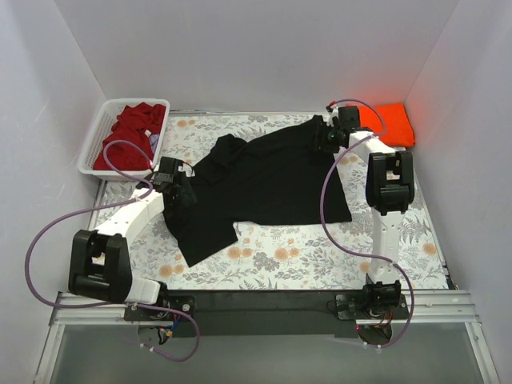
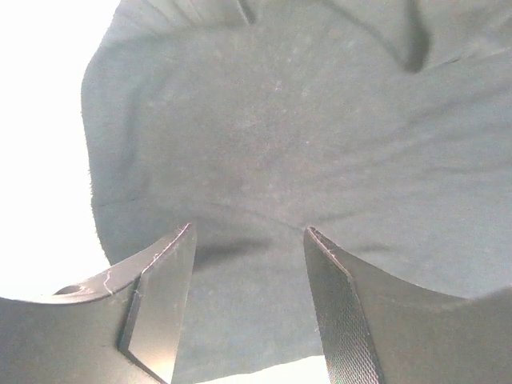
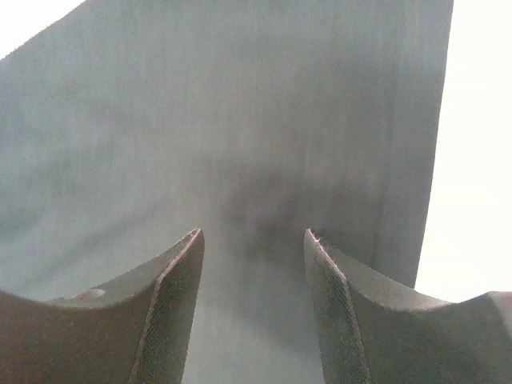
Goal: Fold and stack the t-shirts
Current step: Flatten the tshirt out
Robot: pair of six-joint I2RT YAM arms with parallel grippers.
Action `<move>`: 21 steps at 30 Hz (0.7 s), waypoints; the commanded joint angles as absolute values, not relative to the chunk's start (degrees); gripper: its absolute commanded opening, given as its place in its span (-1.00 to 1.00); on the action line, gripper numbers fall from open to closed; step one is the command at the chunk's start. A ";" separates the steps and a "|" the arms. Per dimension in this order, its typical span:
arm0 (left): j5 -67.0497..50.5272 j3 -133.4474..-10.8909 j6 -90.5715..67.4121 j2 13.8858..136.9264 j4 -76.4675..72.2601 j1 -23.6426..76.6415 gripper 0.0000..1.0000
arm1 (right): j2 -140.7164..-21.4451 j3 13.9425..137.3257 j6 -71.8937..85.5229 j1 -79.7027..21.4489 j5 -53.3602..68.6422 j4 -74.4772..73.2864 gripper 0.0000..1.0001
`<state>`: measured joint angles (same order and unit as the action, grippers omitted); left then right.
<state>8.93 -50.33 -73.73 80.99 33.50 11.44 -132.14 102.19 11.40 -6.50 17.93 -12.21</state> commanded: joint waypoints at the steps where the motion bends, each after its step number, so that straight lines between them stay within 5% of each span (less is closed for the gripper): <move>1: 13.44 -52.12 -74.26 74.45 39.97 11.51 0.11 | -116.50 94.42 9.76 -6.24 16.35 -14.41 0.22; 7: 15.73 -46.50 -76.38 69.79 40.53 11.60 0.04 | -101.09 72.09 10.28 -8.08 17.14 -14.33 0.22; 13: 18.72 -47.72 -76.64 75.39 35.26 11.34 -0.34 | -91.15 55.67 10.55 -11.51 16.88 -11.96 0.15; 21: 21.18 -47.64 -77.26 83.76 32.61 8.53 -0.47 | -88.85 47.46 14.84 -7.56 9.59 -9.06 0.09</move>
